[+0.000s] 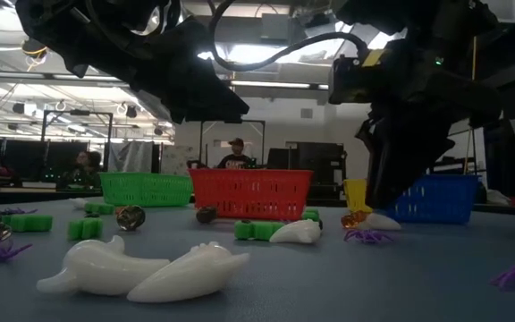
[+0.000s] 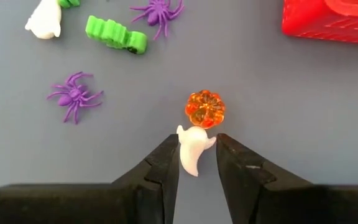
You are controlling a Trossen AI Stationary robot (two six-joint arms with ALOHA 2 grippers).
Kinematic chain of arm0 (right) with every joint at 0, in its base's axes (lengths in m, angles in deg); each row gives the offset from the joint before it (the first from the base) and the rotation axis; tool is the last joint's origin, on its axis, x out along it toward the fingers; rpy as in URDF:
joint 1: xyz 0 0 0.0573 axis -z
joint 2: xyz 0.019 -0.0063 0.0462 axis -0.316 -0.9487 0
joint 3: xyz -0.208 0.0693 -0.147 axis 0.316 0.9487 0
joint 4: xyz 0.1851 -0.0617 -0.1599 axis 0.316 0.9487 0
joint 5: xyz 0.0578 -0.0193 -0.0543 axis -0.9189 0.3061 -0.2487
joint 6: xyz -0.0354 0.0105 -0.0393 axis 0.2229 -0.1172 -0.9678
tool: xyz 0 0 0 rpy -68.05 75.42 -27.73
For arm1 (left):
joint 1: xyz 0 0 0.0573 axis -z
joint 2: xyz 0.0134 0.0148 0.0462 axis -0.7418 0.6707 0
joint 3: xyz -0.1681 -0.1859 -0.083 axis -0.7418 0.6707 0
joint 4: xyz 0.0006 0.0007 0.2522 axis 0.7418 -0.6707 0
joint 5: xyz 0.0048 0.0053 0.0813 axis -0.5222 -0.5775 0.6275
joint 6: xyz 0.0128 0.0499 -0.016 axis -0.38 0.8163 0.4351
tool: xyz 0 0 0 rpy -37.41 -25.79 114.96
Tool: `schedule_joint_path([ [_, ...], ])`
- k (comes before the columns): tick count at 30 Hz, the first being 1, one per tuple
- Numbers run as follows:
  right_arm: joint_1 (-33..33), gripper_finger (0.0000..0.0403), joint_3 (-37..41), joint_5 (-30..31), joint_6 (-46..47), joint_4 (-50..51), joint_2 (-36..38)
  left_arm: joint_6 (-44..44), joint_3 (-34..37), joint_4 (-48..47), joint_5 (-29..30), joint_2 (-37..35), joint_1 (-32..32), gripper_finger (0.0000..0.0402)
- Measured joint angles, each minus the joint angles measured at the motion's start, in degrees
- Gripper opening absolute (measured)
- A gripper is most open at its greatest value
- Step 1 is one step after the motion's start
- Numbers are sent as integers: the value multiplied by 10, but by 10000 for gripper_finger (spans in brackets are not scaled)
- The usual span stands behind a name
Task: Sort Halloween decoration
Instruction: Put the white ghost toy into the yellow bin
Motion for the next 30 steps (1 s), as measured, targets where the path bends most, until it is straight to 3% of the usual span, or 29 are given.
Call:
schedule_joint_path([
  [24, 0, 105, 1, 9, 0, -1, -39, 0, 0, -12, 0, 0, 0, 160],
  [30, 0, 75, 1, 6, -1, -1, -39, 0, 0, -12, 0, 0, 0, 160],
])
